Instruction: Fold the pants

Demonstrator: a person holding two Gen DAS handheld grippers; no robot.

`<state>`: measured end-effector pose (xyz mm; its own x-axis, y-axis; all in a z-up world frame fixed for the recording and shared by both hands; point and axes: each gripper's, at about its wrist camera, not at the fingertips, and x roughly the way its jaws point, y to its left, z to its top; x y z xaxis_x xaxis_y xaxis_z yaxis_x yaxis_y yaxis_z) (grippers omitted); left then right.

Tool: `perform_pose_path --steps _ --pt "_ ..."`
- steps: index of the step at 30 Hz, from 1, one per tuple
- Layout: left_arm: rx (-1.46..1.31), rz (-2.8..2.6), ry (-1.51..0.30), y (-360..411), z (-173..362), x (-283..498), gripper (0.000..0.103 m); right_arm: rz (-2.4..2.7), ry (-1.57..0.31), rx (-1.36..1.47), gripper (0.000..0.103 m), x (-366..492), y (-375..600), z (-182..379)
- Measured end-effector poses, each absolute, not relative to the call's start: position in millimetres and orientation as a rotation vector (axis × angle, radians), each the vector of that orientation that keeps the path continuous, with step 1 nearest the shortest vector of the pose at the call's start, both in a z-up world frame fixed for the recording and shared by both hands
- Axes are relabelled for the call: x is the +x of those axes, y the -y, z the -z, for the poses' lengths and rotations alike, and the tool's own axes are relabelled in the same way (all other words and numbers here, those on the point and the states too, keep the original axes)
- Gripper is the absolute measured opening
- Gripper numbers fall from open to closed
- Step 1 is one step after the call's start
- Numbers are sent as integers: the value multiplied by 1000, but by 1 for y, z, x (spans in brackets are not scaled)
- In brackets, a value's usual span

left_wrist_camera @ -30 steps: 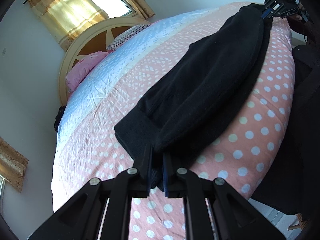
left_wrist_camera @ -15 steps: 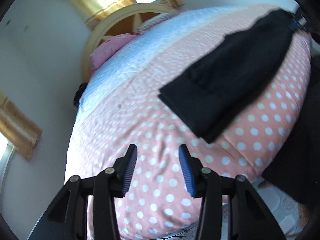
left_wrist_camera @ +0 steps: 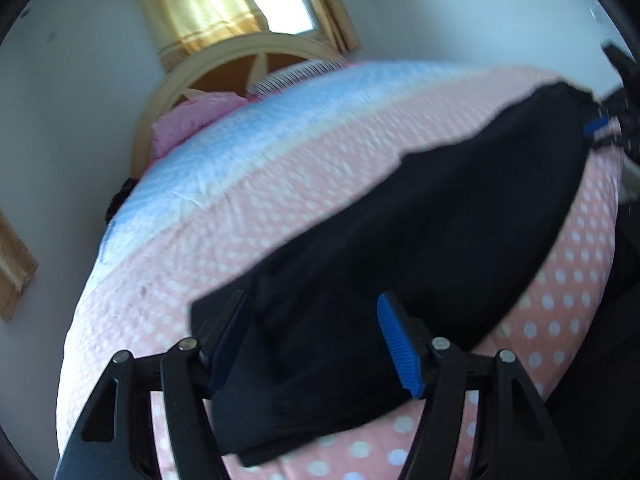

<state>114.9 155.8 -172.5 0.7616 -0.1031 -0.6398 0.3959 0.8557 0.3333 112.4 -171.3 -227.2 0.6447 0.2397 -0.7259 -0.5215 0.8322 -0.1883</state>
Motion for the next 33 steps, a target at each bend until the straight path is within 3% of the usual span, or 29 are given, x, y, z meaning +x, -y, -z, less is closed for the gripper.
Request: perform_pose_path --steps 12,19,28,31,33 --pt "413 244 -686 -159 165 97 68 -361 -749 -182 28 124 220 208" --pt "409 414 -568 -92 137 99 71 -381 -850 299 28 142 287 216" --pt "465 548 -606 -23 162 116 71 -394 -904 583 28 155 305 242" --pt "424 548 -668 -25 168 126 71 -431 -898 638 52 162 300 246" --pt "377 543 -679 -29 168 130 76 -413 -877 635 54 162 295 244"
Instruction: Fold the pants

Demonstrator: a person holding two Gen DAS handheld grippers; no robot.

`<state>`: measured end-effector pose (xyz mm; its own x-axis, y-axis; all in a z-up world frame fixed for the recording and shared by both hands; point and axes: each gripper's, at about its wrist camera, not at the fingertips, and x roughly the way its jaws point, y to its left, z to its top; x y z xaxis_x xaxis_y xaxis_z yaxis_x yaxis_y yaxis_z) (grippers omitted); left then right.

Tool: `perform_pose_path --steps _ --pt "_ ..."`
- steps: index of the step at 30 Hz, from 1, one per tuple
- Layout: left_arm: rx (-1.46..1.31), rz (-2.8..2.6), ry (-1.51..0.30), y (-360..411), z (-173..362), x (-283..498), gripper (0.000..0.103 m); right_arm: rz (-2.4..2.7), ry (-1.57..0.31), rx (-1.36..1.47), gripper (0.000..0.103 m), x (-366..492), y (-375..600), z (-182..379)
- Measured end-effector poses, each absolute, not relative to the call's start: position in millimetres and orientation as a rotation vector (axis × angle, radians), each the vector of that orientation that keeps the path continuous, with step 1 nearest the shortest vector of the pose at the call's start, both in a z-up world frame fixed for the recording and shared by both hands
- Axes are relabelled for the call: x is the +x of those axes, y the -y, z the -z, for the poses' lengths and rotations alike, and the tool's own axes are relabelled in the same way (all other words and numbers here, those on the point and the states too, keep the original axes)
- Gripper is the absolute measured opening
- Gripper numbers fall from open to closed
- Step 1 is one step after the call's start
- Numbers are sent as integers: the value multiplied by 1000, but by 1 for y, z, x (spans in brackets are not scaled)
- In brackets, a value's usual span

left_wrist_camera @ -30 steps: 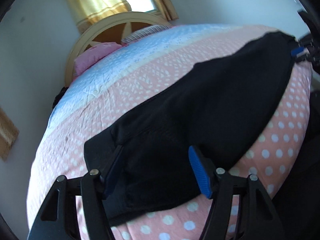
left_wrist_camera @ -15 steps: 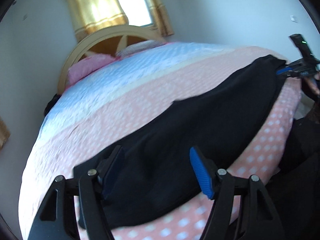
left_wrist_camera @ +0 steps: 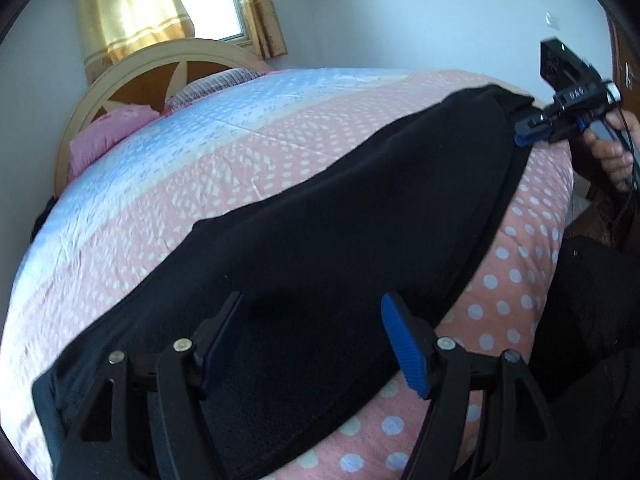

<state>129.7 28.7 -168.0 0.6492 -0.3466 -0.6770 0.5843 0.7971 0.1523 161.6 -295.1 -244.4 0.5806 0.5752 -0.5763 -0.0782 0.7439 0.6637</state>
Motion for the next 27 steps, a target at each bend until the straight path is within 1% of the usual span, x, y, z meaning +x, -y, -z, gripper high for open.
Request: perform_pose_path --steps 2,3,4,5,6,9,13,16,23,27 --pt "346 540 -693 -29 170 134 81 -397 -866 623 53 164 290 244" --pt "325 544 -697 -31 171 136 82 -388 -859 625 51 164 289 244" --pt "305 550 -702 -32 172 139 82 -374 -860 618 36 165 288 245" --pt "283 557 -708 -31 174 141 83 -355 -865 610 13 166 288 247" --pt "266 561 -711 -34 174 142 83 -352 -869 618 8 168 288 249" --pt "257 565 -703 -33 178 146 85 -357 -865 638 6 166 292 251" --pt "238 557 -702 -34 180 150 90 -372 -805 602 4 145 291 230" --pt "232 559 -695 -34 183 147 90 -366 -781 584 3 134 291 221" --pt "209 577 -688 -41 185 146 90 -333 -864 579 3 136 297 246" --pt "210 572 -683 -40 185 145 91 -343 -830 544 3 127 294 233"
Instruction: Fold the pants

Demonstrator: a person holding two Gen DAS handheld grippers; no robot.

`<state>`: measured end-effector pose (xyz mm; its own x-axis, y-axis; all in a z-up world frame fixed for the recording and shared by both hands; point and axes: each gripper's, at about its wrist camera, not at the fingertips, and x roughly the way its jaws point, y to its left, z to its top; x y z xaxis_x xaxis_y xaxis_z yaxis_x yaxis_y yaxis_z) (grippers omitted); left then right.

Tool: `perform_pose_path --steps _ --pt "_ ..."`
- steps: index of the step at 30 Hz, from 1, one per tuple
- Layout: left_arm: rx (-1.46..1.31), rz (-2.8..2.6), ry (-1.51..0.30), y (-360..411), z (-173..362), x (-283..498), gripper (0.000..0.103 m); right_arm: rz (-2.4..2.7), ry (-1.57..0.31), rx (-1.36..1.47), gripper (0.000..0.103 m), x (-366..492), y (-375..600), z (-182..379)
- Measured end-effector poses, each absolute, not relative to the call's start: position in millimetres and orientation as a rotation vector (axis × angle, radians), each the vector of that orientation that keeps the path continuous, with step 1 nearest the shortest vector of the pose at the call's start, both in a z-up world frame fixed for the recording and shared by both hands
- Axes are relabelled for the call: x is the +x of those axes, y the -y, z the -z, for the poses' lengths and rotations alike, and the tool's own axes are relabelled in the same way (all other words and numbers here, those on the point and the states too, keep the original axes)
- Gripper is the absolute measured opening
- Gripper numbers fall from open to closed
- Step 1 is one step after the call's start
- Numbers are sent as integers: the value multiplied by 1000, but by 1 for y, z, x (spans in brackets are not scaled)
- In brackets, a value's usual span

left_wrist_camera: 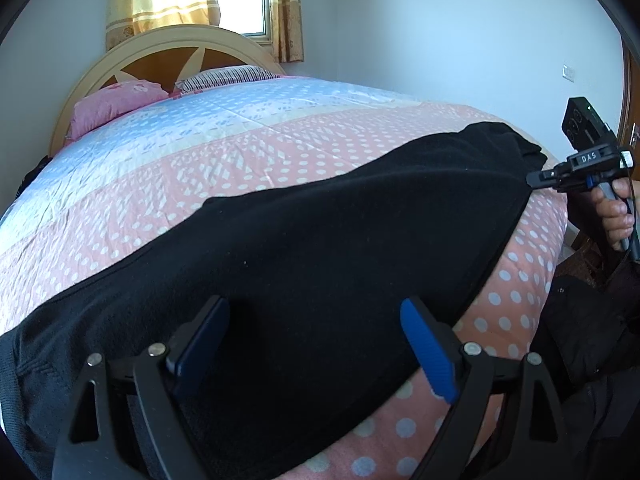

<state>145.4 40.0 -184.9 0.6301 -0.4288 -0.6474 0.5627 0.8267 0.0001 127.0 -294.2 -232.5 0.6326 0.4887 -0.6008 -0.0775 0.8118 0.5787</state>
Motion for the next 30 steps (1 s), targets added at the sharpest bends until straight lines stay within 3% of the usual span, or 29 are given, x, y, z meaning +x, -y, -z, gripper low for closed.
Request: perform_pose_path --steps 21,30 --pt "189 623 -652 -43 184 141 95 -308 -891 504 4 132 302 244" --pt "121 643 -652 -52 183 144 97 -260 -720 97 5 93 237 185"
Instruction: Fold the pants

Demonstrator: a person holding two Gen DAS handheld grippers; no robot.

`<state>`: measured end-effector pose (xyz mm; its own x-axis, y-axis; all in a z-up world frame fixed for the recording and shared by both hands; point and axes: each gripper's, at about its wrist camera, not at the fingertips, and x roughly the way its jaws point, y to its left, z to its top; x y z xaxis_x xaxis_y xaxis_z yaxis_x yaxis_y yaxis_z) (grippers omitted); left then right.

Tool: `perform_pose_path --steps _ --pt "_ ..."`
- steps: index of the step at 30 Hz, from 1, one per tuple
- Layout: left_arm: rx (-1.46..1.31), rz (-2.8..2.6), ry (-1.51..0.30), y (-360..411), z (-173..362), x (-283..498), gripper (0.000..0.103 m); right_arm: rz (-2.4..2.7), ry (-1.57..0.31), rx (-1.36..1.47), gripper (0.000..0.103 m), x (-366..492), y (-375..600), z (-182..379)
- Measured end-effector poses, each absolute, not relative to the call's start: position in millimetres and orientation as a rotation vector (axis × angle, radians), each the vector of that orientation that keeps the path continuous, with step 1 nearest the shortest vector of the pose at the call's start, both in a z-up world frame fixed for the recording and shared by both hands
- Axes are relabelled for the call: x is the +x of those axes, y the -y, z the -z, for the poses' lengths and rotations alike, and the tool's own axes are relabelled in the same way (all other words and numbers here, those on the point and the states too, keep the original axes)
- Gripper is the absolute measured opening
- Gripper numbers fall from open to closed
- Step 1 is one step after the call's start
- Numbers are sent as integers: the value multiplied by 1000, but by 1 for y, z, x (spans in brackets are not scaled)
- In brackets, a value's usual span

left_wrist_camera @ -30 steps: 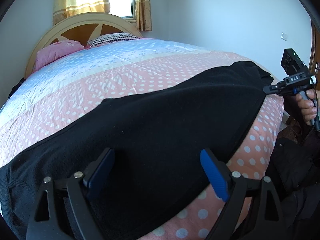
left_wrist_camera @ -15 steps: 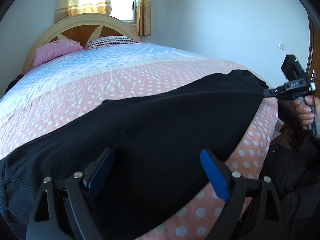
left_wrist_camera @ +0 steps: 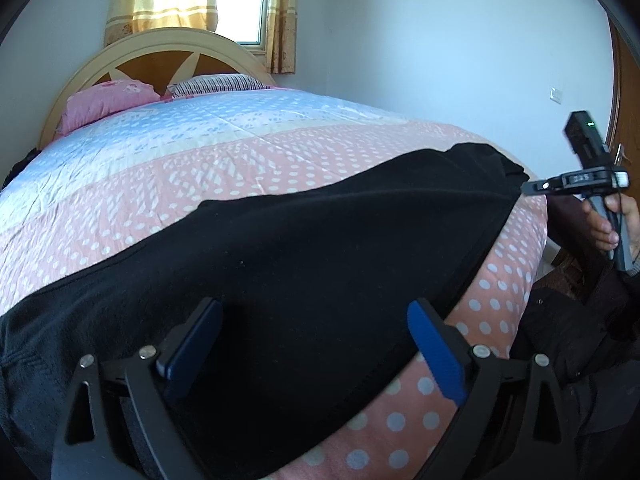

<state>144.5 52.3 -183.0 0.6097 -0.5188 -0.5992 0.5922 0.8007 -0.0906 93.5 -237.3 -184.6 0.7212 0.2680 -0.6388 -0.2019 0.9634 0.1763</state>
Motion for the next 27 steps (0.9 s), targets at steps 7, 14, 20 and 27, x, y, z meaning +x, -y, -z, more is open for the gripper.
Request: perform_pose_path --steps 7,14,20,27 --pt "61 639 -638 -61 181 145 102 -476 -711 -226 61 102 115 201" --pt "-5 645 -647 -67 181 150 103 -500 -782 -429 26 126 68 231" --pt "-27 655 -647 -70 181 153 103 -524 -805 -439 2 127 66 233" --pt "-16 647 -645 -67 182 153 103 -535 -854 -432 2 126 72 248"
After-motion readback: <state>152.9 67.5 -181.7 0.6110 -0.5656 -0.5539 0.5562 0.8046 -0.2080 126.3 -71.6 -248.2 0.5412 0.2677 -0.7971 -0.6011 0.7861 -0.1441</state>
